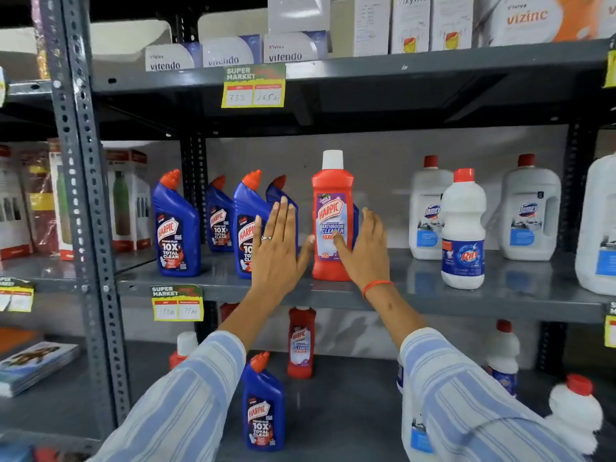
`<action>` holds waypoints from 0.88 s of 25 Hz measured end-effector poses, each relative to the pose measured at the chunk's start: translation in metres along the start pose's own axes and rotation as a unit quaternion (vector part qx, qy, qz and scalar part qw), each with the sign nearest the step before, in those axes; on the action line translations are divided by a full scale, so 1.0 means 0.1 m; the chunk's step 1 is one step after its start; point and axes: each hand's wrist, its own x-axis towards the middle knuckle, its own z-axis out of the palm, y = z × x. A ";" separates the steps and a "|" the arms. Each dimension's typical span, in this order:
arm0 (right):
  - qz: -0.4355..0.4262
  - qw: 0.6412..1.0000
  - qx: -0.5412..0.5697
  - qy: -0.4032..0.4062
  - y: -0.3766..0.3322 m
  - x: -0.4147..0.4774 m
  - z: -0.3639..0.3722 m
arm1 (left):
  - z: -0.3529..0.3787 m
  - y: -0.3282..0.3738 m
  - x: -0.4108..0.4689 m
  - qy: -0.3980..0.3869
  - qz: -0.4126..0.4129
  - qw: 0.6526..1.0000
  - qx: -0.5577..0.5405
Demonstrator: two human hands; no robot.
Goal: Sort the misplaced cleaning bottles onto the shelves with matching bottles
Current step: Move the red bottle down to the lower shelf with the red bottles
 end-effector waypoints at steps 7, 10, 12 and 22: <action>0.111 0.994 -0.013 0.019 -0.12 0.03 0.61 | 0.36 -0.38 -0.42 -0.045 0.002 0.999 0.000; 0.134 0.989 -0.033 0.050 -0.15 0.01 0.74 | 0.45 -0.46 -0.50 -0.044 0.012 0.999 0.019; 0.135 0.988 -0.037 0.064 -0.18 0.00 0.76 | 0.43 -0.46 -0.48 -0.039 0.014 0.999 0.019; 0.049 0.995 0.011 0.085 -0.42 -0.63 0.25 | 0.40 -0.32 -0.86 0.011 -0.023 0.999 -0.043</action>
